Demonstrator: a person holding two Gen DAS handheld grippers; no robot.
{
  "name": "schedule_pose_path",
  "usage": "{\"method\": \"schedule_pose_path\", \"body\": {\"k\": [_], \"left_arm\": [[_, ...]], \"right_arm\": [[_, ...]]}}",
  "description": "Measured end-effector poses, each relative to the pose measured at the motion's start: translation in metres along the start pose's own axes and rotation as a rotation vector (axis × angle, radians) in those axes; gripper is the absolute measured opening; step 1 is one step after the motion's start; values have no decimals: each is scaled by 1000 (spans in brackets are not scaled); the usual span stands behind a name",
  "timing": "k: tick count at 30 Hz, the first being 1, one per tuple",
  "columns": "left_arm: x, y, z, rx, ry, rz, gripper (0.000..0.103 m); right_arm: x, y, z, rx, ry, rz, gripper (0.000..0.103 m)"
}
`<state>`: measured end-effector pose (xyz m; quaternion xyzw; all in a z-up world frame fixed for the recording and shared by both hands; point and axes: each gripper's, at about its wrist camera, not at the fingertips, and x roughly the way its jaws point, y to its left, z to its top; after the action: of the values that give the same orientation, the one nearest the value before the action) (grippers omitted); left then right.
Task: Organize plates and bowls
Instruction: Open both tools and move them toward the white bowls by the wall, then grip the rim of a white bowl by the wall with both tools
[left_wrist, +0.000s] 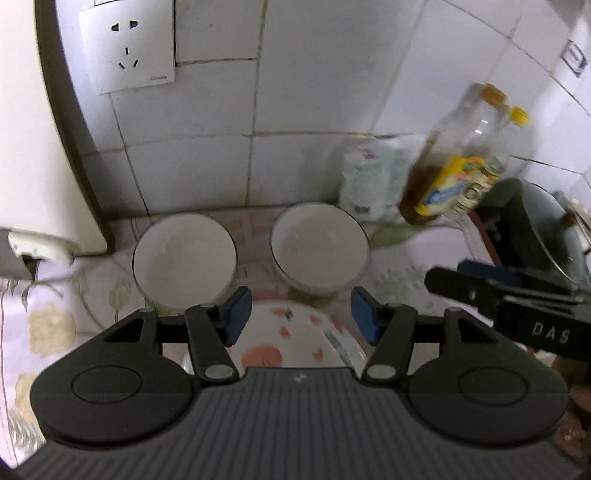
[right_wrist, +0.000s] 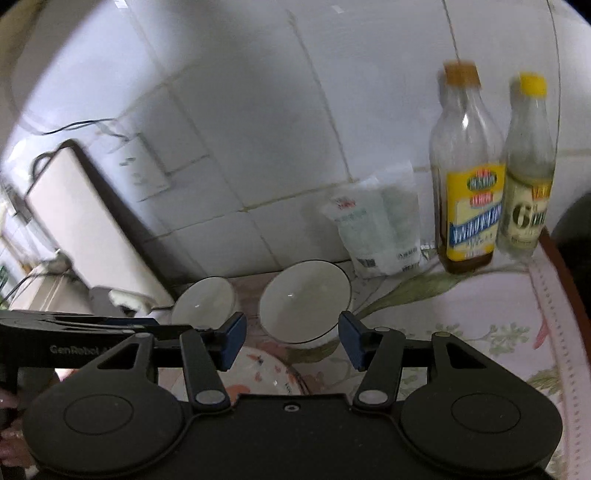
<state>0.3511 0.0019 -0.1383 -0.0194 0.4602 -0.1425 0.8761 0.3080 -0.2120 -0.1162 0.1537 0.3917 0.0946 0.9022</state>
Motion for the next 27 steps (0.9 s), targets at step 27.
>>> {"method": "schedule_pose_path", "body": {"k": [27], "left_arm": [[154,-3,30,134,157,132,21]], "right_arm": [[141,-51,9,257,182,-94,25]]}}
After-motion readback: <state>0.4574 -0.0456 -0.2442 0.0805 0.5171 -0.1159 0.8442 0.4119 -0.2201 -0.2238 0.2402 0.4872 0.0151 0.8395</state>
